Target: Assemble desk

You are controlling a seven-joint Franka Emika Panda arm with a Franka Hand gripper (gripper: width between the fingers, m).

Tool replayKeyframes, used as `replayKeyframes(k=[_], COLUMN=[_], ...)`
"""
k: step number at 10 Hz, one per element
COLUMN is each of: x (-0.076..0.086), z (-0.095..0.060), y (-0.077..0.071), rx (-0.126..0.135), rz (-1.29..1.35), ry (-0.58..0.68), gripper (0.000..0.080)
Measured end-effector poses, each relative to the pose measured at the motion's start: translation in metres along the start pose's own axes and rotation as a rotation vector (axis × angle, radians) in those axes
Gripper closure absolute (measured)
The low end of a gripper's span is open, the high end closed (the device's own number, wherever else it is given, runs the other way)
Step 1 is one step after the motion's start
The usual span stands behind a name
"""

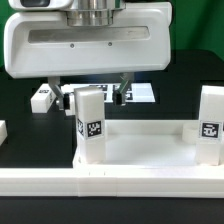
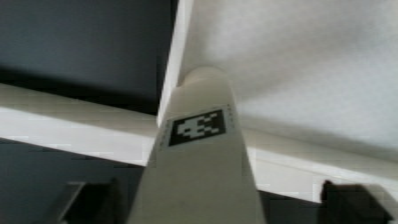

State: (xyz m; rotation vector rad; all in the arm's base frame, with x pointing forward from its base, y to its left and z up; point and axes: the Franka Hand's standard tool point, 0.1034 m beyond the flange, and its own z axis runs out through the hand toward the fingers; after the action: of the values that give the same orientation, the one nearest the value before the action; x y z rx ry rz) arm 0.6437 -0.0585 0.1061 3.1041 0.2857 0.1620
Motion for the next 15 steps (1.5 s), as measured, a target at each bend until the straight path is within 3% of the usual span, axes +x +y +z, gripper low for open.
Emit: replayKeyframes(k=[1, 2, 3, 7, 11, 15], x=[-0.0001, -0.0001, -0.0001, -0.0010, -0.0012, -0.0046], z=[0.0001, 0.0000, 0.0000, 0.0004, 0.0009, 0.0007], y=[0.0001, 0.0009, 0.0009, 0.0023, 0.0040, 0.0064], rx=[0.000, -0.001, -0.001, 0.005, 0.003, -0.007], rz=[0.001, 0.002, 0.002, 0.104, 0.547, 0.753], ry=[0.000, 0.001, 0.001, 0.003, 0.009, -0.004], gripper=[0.0448, 0.0448, 0.0511, 0.0511, 0.0509, 0.0479])
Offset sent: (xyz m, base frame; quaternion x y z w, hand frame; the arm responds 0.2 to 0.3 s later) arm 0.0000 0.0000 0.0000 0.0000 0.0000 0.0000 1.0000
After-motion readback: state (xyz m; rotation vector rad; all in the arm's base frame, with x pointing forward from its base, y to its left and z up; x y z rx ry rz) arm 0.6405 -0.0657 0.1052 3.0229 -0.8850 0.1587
